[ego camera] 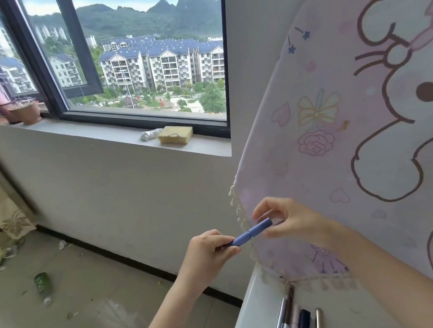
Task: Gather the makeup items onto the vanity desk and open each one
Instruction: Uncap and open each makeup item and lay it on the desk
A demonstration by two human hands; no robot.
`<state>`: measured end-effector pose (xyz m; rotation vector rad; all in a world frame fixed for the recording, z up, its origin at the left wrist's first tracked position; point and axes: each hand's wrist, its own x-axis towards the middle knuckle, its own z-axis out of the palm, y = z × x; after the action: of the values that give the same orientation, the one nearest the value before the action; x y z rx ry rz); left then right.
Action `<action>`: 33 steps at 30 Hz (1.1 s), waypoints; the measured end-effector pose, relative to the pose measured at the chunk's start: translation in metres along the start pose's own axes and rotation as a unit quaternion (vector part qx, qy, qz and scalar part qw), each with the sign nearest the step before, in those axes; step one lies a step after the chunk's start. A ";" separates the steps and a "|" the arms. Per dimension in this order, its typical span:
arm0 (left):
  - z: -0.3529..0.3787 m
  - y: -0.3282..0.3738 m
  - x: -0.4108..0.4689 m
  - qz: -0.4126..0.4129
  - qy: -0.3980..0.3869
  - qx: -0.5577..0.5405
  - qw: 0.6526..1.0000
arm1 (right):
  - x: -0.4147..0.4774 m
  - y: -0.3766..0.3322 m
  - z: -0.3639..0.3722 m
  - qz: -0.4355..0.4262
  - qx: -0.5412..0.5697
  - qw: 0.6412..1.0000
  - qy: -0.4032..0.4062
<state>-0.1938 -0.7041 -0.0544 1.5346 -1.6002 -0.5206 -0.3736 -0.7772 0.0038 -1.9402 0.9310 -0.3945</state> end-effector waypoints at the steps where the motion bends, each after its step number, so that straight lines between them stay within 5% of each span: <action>1: 0.000 0.001 -0.001 0.001 -0.002 -0.001 1.000 | -0.002 -0.002 0.001 0.014 0.001 1.000 -0.008; 5: 0.002 0.003 -0.005 0.006 -0.004 -0.002 1.000 | -0.002 0.001 0.007 0.054 -0.027 0.996 0.060; 11: 0.003 0.004 -0.013 -0.003 -0.010 -0.010 1.000 | -0.012 0.000 -0.001 0.040 0.025 0.998 -0.028; 20: 0.004 0.000 -0.019 -0.020 -0.046 -0.026 0.998 | -0.011 0.014 -0.003 0.014 0.030 0.999 0.022; 33: 0.023 -0.019 -0.027 -0.146 -0.111 -0.087 0.979 | 0.004 0.048 0.000 0.029 -0.140 0.990 -0.007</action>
<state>-0.2026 -0.6869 -0.0897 1.6298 -1.4514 -0.9995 -0.3929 -0.7940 -0.0373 -2.1603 1.0783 -0.2253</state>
